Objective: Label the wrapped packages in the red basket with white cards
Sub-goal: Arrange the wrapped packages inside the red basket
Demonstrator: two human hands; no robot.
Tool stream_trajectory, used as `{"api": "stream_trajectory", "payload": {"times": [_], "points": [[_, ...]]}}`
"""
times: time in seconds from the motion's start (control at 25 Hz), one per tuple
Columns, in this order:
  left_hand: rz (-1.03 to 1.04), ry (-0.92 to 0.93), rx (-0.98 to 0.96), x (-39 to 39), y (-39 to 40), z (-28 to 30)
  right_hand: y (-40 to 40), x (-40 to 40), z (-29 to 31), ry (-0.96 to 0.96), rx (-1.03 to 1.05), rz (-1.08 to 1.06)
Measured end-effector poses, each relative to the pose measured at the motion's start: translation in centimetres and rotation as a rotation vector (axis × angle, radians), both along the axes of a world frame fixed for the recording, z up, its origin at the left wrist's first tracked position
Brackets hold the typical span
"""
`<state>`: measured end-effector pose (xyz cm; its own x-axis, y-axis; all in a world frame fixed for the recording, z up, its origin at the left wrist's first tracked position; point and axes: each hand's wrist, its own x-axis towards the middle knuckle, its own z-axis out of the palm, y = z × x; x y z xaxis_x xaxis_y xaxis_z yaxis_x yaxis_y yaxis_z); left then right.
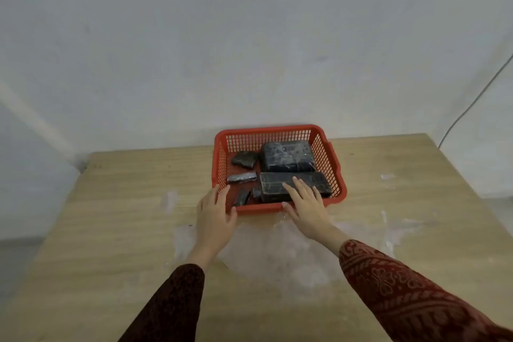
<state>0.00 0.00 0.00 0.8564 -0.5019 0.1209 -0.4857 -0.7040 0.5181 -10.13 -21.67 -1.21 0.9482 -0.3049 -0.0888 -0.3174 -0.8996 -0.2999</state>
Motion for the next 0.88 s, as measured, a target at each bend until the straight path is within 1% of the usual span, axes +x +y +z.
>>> {"api": "stream_trajectory", "payload": {"times": [0.16, 0.4, 0.52, 0.6, 0.68, 0.8, 0.84, 0.88], "points": [[0.077, -0.014, -0.069, 1.6, -0.9, -0.4, 0.3, -0.1, -1.6, -0.051, -0.139, -0.015], [0.191, 0.074, -0.136, 8.2, -4.7, -0.4, 1.1, 0.2, -1.5, -0.11, -0.193, -0.093], [0.292, 0.21, -0.251, 9.4, -5.8, -1.5, 1.7, 0.8, -0.9, -0.095, -0.145, -0.16], [0.305, 0.247, -0.324, 9.5, -5.8, -2.3, 1.3, 2.2, 0.1, -0.097, -0.07, -0.197], [0.293, 0.265, -0.38, 9.5, -5.5, -2.6, 0.3, 5.1, 1.2, -0.115, 0.006, -0.106], [0.277, 0.294, -0.428, 9.5, -5.2, -2.8, -0.4, 12.3, 2.1, -0.093, 0.182, 0.147], [0.274, 0.296, -0.44, 9.5, -5.2, -2.8, -0.2, 14.8, 1.8, -0.058, 0.164, 0.194], [0.273, 0.298, -0.445, 9.6, -5.2, -2.8, -0.1, 17.1, 1.2, -0.017, 0.097, 0.219]]}}
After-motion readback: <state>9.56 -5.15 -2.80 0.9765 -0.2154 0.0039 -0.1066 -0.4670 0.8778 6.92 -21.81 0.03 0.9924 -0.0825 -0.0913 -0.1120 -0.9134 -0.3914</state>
